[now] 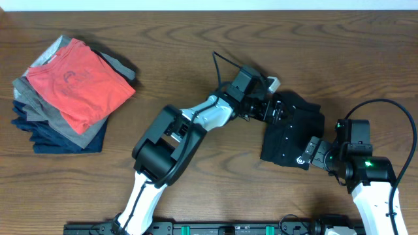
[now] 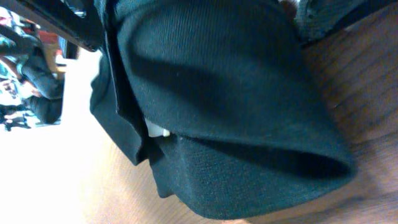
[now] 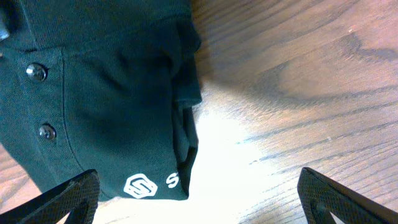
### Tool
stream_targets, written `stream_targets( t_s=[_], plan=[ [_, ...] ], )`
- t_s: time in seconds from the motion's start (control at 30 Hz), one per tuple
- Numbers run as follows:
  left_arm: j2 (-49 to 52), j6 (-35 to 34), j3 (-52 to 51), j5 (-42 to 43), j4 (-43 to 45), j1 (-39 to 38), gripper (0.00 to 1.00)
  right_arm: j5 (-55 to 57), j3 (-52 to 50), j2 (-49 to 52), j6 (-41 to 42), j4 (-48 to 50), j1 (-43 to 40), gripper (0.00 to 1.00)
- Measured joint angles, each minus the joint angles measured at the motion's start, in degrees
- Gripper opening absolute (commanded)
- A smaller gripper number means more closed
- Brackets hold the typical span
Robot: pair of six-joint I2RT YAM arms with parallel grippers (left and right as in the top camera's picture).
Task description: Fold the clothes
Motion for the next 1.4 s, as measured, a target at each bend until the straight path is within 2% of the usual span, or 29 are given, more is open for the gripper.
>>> stream_targets(
  t_s=[0.1, 0.17, 0.37, 0.5, 0.7, 0.9, 1.1, 1.4],
  plan=[
    [0.00, -0.98, 0.00, -1.99, 0.04, -1.25, 0.63, 0.02, 0.00, 0.00, 0.00, -0.31, 0.00, 0.99],
    [0.09, -1.14, 0.00, -2.75, 0.24, -1.86, 0.35, 0.02, 0.00, 0.00, 0.02, -0.33, 0.00, 0.99],
    [0.13, -1.46, 0.00, -3.41, 0.48, -2.34, 0.13, 0.04, 0.00, 0.00, 0.02, -0.33, 0.00, 0.99],
    [0.11, -1.97, 0.00, -2.93, 0.26, -1.44, 0.07, 0.04, 0.00, -0.02, 0.04, -0.31, 0.00, 0.99],
    [-2.91, -1.92, -0.04, -2.58, -5.62, 3.89, 0.06, 0.22, 0.00, -0.04, 0.04, -0.09, 0.00, 0.99],
    [-15.50, 1.92, -0.13, -5.88, -17.22, 13.49, 0.06, 0.68, 0.07, -0.07, 0.15, -0.04, 0.00, 0.99],
    [-29.35, 6.97, -0.11, -13.42, -27.87, 23.50, 0.06, 1.51, 0.15, -0.13, 0.20, 0.42, 0.00, 0.99],
    [-40.48, 9.27, -0.11, -19.06, -29.83, 44.57, 0.07, 1.70, 0.15, -0.13, 0.20, 0.63, 0.00, 0.99]
  ],
)
